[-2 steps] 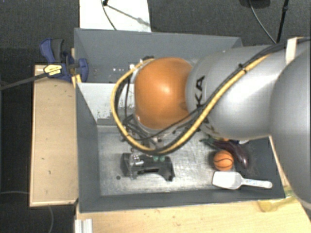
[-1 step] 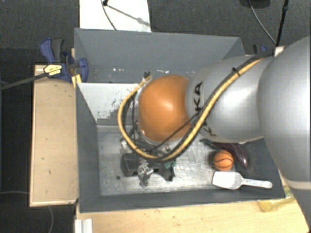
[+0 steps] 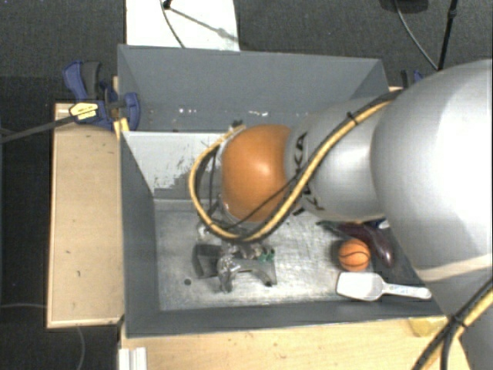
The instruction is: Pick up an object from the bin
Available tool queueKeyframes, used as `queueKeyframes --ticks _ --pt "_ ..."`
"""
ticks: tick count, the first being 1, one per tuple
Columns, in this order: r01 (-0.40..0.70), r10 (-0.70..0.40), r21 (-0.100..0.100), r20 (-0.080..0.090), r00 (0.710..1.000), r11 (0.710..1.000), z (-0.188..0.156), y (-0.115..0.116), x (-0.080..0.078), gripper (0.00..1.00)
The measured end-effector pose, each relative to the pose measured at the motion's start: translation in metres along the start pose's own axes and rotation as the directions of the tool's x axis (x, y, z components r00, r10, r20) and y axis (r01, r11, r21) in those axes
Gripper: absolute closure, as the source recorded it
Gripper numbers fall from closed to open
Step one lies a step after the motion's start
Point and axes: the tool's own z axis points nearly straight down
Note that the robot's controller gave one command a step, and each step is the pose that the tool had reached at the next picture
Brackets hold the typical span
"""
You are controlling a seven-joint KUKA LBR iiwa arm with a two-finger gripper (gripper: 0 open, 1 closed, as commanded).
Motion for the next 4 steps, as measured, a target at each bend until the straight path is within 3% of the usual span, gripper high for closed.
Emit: queueKeyframes --ticks 1,2,3,4 --pt "-0.004 0.004 0.0 0.017 1.0 1.0 0.0004 -0.0005 -0.0028 0.0" --pt "-0.007 0.007 0.002 0.005 1.0 1.0 -0.0007 -0.0017 -0.0009 1.0" --pt "-0.011 0.011 0.002 0.02 1.0 1.0 0.0005 -0.0021 -0.0034 0.0" --pt "-0.01 0.01 0.004 0.006 1.0 1.0 -0.0008 -0.003 -0.0013 1.0"
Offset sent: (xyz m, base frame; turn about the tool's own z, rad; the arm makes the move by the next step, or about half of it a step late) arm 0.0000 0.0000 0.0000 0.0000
